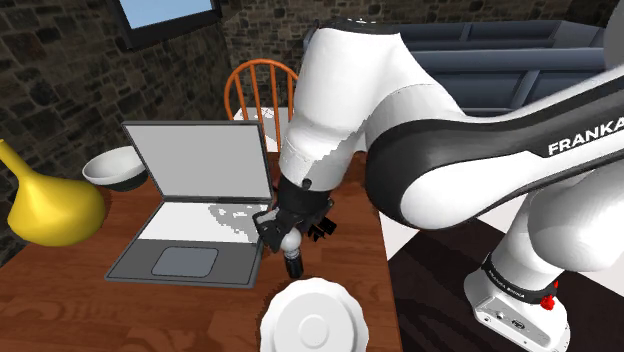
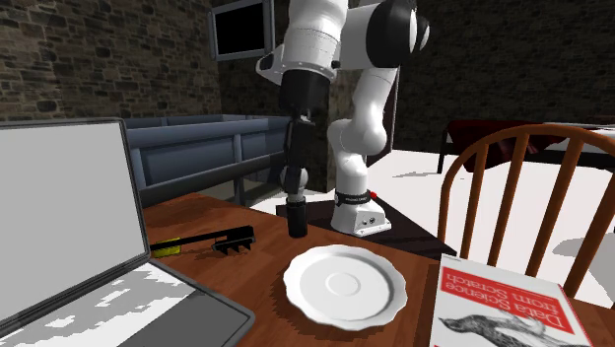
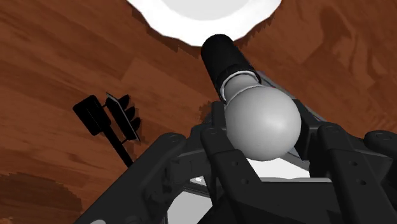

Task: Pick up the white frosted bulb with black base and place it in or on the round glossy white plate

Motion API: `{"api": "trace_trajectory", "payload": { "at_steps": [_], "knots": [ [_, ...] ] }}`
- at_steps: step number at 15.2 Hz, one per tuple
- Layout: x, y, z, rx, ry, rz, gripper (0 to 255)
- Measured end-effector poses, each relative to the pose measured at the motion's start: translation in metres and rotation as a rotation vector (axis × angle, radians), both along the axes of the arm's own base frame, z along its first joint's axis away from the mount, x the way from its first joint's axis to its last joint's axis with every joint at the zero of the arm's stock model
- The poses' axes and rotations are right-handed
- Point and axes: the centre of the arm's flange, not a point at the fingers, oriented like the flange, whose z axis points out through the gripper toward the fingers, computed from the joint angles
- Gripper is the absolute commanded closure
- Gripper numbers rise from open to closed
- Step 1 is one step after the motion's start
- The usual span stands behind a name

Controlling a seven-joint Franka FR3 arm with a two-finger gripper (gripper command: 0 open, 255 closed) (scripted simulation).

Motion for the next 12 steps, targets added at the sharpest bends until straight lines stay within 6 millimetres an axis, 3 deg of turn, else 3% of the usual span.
{"api": "trace_trajectory", "payload": {
  "at_steps": [6, 12],
  "knots": [
    [-0.072, 0.021, 0.010, 0.000, 0.000, 0.000, 255],
    [-0.079, 0.024, -0.017, 0.000, 0.001, -0.001, 255]
  ]
}}
